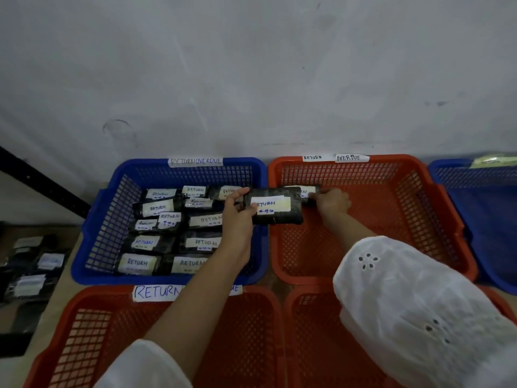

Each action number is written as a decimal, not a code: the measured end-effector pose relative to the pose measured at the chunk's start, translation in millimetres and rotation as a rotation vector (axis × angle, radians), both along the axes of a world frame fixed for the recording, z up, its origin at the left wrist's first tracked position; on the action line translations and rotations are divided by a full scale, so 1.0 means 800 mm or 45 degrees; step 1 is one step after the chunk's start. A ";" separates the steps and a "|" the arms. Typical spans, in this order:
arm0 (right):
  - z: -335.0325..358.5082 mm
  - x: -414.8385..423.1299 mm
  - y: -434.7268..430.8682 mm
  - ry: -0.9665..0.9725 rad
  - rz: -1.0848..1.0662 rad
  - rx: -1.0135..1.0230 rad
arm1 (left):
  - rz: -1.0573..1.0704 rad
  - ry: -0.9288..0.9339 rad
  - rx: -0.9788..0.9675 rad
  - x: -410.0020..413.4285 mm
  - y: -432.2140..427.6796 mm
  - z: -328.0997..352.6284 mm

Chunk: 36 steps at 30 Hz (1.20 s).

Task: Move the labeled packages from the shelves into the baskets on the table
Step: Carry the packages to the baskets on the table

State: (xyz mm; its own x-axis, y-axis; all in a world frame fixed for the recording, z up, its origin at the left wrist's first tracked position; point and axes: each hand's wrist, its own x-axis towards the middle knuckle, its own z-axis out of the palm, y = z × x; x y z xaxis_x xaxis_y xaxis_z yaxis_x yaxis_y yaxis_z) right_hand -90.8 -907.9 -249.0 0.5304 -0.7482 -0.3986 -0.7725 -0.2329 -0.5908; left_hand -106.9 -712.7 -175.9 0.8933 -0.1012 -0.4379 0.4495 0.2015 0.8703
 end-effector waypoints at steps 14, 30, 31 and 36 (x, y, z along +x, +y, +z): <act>0.081 -0.076 -0.006 -0.722 0.171 1.226 | -0.216 -0.517 0.547 -0.008 -0.047 0.003; 0.032 -0.049 -0.080 -0.585 -0.467 0.778 | -0.317 -0.512 1.053 -0.007 -0.050 -0.041; 0.028 -0.044 -0.079 -0.592 -0.461 0.694 | -0.317 -0.513 1.057 -0.007 -0.050 -0.041; 0.004 -0.031 -0.076 -0.247 -0.319 0.063 | -0.320 -0.519 1.065 -0.007 -0.050 -0.041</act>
State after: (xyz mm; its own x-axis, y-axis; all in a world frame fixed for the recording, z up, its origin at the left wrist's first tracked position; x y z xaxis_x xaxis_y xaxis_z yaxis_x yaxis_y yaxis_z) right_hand -115.7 -969.0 -245.6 0.4015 -0.8475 -0.3472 -0.6741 -0.0168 -0.7384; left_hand -112.6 -753.1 -208.9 0.9875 -0.1066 -0.1161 0.0261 -0.6158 0.7875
